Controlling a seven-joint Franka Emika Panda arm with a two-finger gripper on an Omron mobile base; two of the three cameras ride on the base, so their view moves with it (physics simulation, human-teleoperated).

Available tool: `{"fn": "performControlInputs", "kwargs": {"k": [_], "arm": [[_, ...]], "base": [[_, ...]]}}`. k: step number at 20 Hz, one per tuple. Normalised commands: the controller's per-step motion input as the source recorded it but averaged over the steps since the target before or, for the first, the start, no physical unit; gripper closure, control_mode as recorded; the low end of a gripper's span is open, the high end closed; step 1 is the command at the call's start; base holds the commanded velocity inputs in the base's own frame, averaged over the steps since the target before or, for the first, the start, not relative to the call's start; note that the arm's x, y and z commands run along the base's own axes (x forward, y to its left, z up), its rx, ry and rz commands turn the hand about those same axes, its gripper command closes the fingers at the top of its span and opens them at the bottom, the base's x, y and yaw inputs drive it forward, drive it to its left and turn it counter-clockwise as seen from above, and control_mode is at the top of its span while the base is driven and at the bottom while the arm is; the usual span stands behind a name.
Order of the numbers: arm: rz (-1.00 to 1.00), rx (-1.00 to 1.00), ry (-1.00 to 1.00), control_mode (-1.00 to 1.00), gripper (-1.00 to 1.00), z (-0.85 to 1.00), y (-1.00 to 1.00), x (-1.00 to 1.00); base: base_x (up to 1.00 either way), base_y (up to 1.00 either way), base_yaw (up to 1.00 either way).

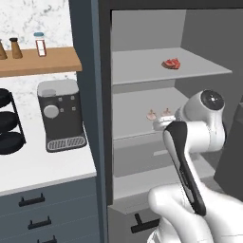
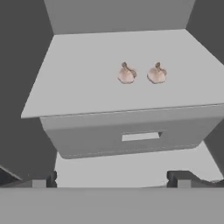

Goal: Place one garlic and one steak in each tupperware on the nearby counter, to pack two identical lunches.

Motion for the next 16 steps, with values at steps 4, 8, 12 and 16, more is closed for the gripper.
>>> {"fn": "performControlInputs", "kwargs": {"k": [4,8,12,16], "arm": [[0.00,-0.01,-0.02,-1.00,-1.00,-0.06,-0.17,1.00],[0.00,-0.03,0.07,-1.00,-1.00,-0.02,-0.18,1.00],[0.00,0.00,0.05,-1.00,-1.00,-0.07,-0.01,1.00],[0.00,0.00,0.14,-1.00,-1.00,-0.07,-0.07,0.96]], "base": [[0.00,0.00,0.00],[0.00,0.00,0.00],[0.00,0.00,0.00],[0.00,0.00,0.00]]}}
